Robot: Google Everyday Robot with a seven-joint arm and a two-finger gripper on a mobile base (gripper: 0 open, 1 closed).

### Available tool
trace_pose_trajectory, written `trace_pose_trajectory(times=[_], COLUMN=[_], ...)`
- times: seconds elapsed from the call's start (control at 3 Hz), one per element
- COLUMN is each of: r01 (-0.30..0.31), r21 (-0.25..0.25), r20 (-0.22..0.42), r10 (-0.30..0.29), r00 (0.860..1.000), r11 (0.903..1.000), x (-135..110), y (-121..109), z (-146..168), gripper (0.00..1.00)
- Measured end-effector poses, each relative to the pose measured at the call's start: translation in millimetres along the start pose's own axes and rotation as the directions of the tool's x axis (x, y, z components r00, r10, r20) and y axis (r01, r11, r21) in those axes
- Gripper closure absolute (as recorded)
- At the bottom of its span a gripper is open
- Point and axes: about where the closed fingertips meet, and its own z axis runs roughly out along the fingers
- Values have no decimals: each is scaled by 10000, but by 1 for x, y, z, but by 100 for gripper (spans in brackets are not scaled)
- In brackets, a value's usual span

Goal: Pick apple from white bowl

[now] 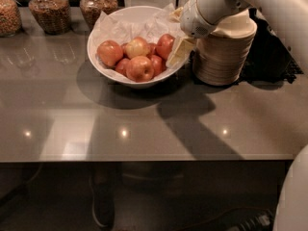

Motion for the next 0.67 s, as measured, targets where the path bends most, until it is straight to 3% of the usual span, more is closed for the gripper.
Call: trace_pose_trajectory(times=[0.67], r01=[-24], r21=[-129], r20=[-1], r10=[24], r00=[10000], r11=[9999], x=[2], y=[3], z=[6], gripper=[24])
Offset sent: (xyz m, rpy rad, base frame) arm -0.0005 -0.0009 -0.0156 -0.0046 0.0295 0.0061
